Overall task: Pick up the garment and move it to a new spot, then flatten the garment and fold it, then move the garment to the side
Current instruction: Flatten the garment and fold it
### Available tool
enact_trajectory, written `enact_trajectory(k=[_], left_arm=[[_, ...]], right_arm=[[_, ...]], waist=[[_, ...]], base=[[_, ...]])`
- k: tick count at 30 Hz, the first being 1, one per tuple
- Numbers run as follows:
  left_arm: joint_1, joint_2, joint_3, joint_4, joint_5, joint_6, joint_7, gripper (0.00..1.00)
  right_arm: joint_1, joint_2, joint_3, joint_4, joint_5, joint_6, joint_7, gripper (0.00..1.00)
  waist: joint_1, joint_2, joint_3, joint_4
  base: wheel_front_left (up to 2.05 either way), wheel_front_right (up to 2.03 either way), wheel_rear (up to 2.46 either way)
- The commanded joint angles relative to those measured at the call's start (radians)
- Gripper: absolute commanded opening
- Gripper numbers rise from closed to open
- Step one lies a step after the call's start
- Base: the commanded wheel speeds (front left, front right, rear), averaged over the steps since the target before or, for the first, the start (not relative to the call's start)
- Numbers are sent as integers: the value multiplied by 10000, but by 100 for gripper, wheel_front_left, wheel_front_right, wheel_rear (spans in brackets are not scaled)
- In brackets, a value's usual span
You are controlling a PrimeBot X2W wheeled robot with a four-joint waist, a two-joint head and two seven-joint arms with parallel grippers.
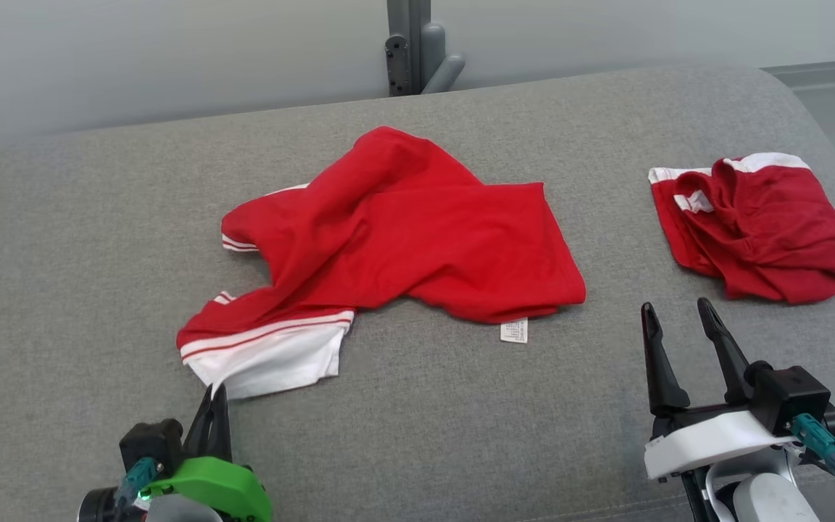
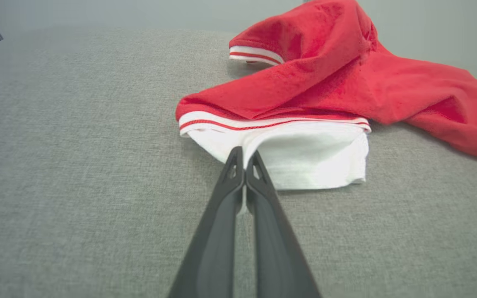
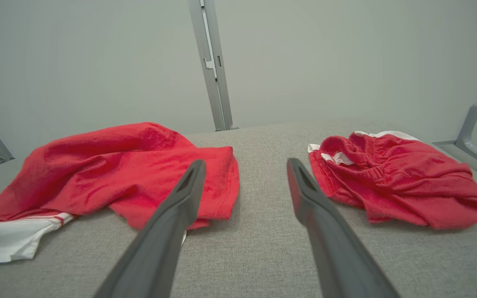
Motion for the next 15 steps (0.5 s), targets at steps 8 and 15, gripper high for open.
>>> enact_trajectory(k=[8, 15], left_arm=[[769, 267, 160, -40, -297, 269, 569, 0], [745, 440, 383, 269, -434, 512, 475, 81]], right_arm=[[4, -18, 83, 157, -92, -4, -37, 100], [-73, -15, -61, 404, -199, -4, -37, 100]], waist=[[0, 0, -113, 287], [0, 0, -14, 166]], base=[[0, 0, 0], [0, 0, 0]])
